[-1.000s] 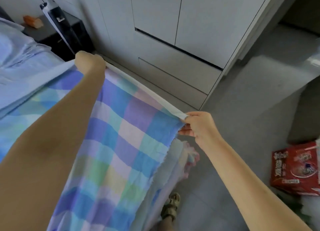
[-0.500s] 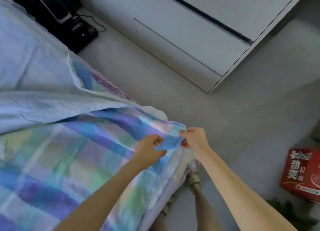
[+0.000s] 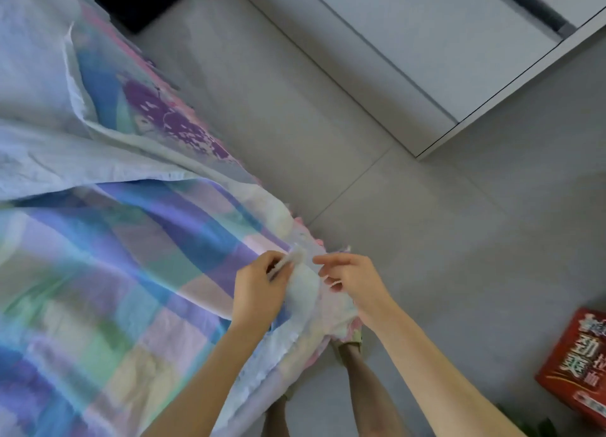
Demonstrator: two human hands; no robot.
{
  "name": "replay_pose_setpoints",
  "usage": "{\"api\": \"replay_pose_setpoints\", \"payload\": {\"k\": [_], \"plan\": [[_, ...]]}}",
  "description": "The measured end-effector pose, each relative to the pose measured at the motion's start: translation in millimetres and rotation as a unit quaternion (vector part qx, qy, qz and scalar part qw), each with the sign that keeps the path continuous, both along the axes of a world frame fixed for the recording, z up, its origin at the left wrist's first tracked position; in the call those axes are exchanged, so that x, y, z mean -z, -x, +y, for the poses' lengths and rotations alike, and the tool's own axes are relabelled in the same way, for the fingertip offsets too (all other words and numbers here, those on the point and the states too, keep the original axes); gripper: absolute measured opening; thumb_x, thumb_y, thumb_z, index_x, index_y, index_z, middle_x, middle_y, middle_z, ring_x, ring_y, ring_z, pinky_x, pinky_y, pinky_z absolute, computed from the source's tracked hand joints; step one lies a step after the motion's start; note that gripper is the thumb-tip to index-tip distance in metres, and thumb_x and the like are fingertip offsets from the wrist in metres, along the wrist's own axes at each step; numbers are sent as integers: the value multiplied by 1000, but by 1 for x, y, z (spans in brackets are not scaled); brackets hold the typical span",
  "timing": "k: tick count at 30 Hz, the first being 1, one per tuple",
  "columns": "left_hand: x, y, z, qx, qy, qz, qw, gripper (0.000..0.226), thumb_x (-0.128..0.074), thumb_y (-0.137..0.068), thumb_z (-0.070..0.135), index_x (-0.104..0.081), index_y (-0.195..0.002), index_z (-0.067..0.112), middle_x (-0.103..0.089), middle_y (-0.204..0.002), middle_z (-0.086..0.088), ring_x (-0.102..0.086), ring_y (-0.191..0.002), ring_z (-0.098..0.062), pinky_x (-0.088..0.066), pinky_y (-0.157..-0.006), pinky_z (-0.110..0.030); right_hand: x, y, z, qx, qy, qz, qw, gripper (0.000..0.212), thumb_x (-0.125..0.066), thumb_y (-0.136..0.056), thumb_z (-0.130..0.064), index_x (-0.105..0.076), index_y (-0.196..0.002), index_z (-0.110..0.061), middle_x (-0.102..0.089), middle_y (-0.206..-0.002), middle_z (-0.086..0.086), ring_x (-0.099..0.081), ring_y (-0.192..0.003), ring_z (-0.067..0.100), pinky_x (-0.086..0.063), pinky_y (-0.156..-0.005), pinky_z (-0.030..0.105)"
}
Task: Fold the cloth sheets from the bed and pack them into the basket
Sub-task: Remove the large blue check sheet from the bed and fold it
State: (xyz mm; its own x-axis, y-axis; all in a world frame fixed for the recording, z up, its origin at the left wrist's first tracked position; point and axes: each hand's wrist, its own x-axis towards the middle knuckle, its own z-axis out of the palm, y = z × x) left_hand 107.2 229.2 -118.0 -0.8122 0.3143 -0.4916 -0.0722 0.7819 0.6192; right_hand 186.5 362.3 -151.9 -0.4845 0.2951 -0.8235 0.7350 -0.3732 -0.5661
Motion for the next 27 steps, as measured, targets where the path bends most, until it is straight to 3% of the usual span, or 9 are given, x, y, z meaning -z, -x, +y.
{"api": "replay_pose_setpoints", "payload": {"k": [2, 4, 7, 11, 13, 16, 19, 22, 27], "plan": [[1, 8, 1, -41, 13, 5, 999, 19, -63, -89, 22, -63, -78, 6, -58, -63, 0, -51, -65, -19, -36, -54, -16, 34, 2, 9, 47, -15, -101, 994, 24, -49, -85, 3, -66, -89, -13, -58, -65, 2, -51, -57, 15, -41, -52, 22], [3, 15, 1, -77, 11, 3, 997, 30, -61, -90, 26, -56, -74, 2, -54, -61, -9, -46, -60, -17, -34, -53, -17, 60, 3, 11, 4, -33, -186, 982, 9, -52, -86, -9, -57, -92, -12, -54, -64, 4, -48, -53, 18, -39, -51, 25], [2, 25, -1, -118, -3, 15, 993, 30, -59, -90, 29, -56, -82, 0, -59, -75, -21, -48, -64, -23, -37, -58, -23, 82, 5, 6, 4, 25, -229, 973, 20, -61, -87, -22, -53, -98, -7, -54, -72, 9, -51, -57, 21, -45, -58, 30], [-1, 28, -7, -177, -35, 31, 983, 17, -61, -90, 27, -55, -79, 14, -57, -71, 3, -51, -66, -14, -40, -63, -16, 91, 18, -6, 2, 107, -193, 975, 24, -71, -82, -20, -58, -97, -7, -56, -77, 9, -53, -62, 20, -43, -57, 27], [-2, 24, -12, -201, -63, 15, 977, 21, -62, -90, 25, -56, -83, 6, -59, -72, 1, -50, -65, -13, -42, -63, -24, 92, 21, -9, -8, 145, -187, 972, 22, -75, -77, -19, -59, -89, -9, -58, -81, 9, -53, -65, 21, -41, -57, 28], [-7, 18, -22, -223, -100, -12, 970, 18, -66, -87, 19, -56, -80, 5, -57, -70, 0, -48, -59, -5, -40, -56, -15, 89, 15, -14, -35, 173, -139, 975, 23, -77, -74, -17, -66, -92, -7, -64, -87, 12, -58, -73, 24, -44, -64, 31], [-16, 13, -30, -227, -132, -29, 964, 12, -71, -82, 13, -60, -80, 7, -60, -73, -2, -51, -65, -8, -43, -61, -17, 74, 1, -9, 39, 93, -85, 991, 19, -77, -75, -9, -67, -89, -1, -67, -90, 18, -63, -80, 29, -53, -74, 37], [-34, 10, -37, -220, -149, -29, 964, 13, -72, -80, 11, -62, -81, 5, -61, -74, -4, -51, -68, -13, -43, -65, -26, 43, -17, 2, 80, -11, -40, 996, 19, -70, -82, -6, -54, -73, -1, -52, -73, 14, -48, -63, 22, -44, -50, 28], [-110, 9, -49, -204, -182, 20, 962, 18, -69, -82, 9, -62, -76, 24, -59, -65, 5, -51, -60, -10, -46, -67, -31, -51, -43, -4, 86, -105, 33, 990, 10, -66, -83, -2, -58, -79, 4, -46, -68, 11, -38, -58, 20, -34, -48, 28]]}}
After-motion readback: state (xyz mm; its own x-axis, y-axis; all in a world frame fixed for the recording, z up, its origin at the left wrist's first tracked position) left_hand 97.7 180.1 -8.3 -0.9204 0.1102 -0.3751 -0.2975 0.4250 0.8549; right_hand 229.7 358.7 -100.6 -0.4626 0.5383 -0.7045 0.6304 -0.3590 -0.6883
